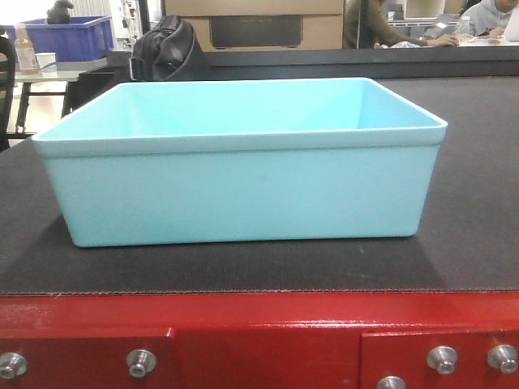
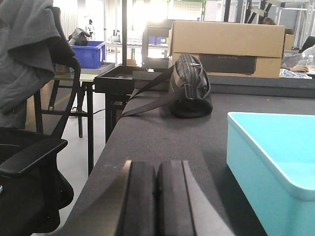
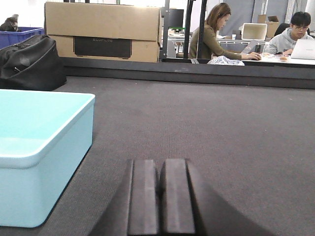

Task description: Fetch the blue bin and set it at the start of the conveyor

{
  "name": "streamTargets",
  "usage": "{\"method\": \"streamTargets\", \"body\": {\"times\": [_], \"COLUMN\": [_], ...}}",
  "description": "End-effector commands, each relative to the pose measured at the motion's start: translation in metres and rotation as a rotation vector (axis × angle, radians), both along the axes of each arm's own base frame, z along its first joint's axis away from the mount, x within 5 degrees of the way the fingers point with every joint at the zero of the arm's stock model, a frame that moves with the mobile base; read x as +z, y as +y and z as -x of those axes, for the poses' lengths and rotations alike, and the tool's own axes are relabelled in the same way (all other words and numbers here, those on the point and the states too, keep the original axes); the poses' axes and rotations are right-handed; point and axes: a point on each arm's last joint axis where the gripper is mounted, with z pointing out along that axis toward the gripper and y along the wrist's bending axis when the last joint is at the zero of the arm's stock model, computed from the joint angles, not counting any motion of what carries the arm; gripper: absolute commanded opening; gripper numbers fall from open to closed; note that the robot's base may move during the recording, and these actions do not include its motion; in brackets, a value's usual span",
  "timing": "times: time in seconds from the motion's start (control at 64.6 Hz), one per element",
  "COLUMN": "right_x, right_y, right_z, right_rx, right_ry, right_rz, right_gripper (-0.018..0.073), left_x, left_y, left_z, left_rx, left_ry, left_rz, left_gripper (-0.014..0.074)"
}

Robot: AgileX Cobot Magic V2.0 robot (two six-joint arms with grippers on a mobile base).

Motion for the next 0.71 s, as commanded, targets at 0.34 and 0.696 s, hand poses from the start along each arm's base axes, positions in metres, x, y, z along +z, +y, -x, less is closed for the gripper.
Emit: {"method": "streamTargets", "body": {"times": [0.34,0.696], "right_x": [0.0021,0.0021], "right_y": [-0.0003,-0.0003], "right_z": [0.0004,0.0004], "right_rx": [-0.006,-0.006], "right_ry": [-0.025,-0.025], "right_rz": [-0.003,-0.003], "right_gripper": [-0.0161,-0.0161], "left_x": [0.0026,0.0026], "left_y": [-0.0003,-0.0003], "left_z": [0.0007,0.0007], "left_rx": [-0.007,-0.007], "left_ry": [-0.028,-0.028], "left_rz": [0.013,0.013], "left_gripper": [-0.0111,-0.0111]}}
